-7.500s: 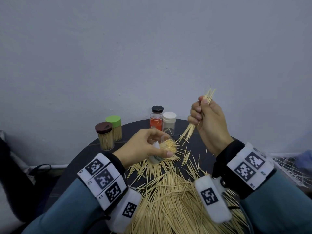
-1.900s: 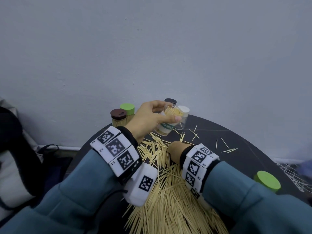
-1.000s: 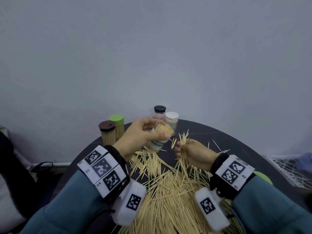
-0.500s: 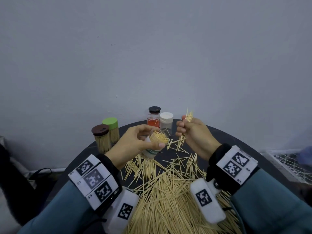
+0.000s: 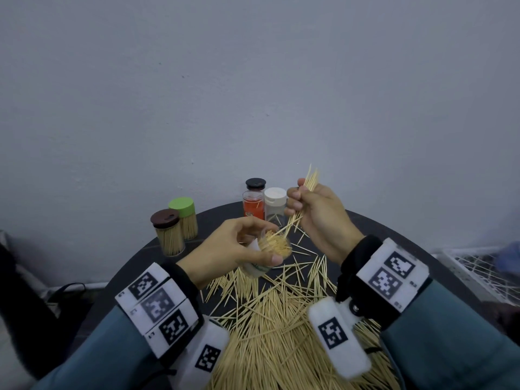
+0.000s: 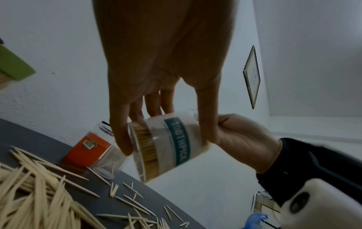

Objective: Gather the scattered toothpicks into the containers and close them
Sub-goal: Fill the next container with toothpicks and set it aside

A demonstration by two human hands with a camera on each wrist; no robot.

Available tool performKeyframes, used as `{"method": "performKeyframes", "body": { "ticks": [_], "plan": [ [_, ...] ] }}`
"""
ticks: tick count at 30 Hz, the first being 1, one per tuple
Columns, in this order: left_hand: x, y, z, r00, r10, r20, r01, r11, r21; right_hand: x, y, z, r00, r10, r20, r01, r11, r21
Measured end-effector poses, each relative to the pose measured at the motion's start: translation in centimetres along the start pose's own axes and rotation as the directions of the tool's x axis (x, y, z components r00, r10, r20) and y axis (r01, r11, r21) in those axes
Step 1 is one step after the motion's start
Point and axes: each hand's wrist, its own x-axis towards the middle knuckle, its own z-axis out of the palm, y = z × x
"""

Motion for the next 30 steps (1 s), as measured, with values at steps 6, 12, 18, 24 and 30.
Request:
{"method": "performKeyframes", "body": {
  "ticks": [6, 12, 18, 24, 30],
  "plan": [
    [-0.1, 0.1, 0.4, 0.999, -0.017, 0.034, 0.021, 0.993, -0.118, -1.1, 1.9, 0.5, 0.999, -0.028, 0.047, 0.036, 0.984, -0.174],
    [-0.1, 0.4, 0.2, 0.999, -0.045, 0.019, 0.048, 0.971, -0.235, -1.9, 1.6, 0.6, 0.986, -0.02, 0.163, 0.064, 0.961, -0.268],
    [-0.1, 0.4, 0.1, 0.998, -0.065, -0.025, 0.055, 0.958, -0.281, -1.9, 2.2, 0.4, 0.971, 0.074, 0.228, 0.02, 0.922, -0.386],
    [-0.2, 0.5, -0.1, 0.998, -0.055, -0.006, 0.052, 0.965, -0.255, -1.6, 1.9, 0.1, 0.968, 0.09, 0.236, 0.027, 0.891, -0.453],
    [-0.2, 0.5, -0.1, 0.999, -0.05, 0.012, 0.051, 0.97, -0.237, -1.4, 1.3, 0.1, 0.968, 0.03, 0.248, 0.09, 0.884, -0.46]
  ]
}}
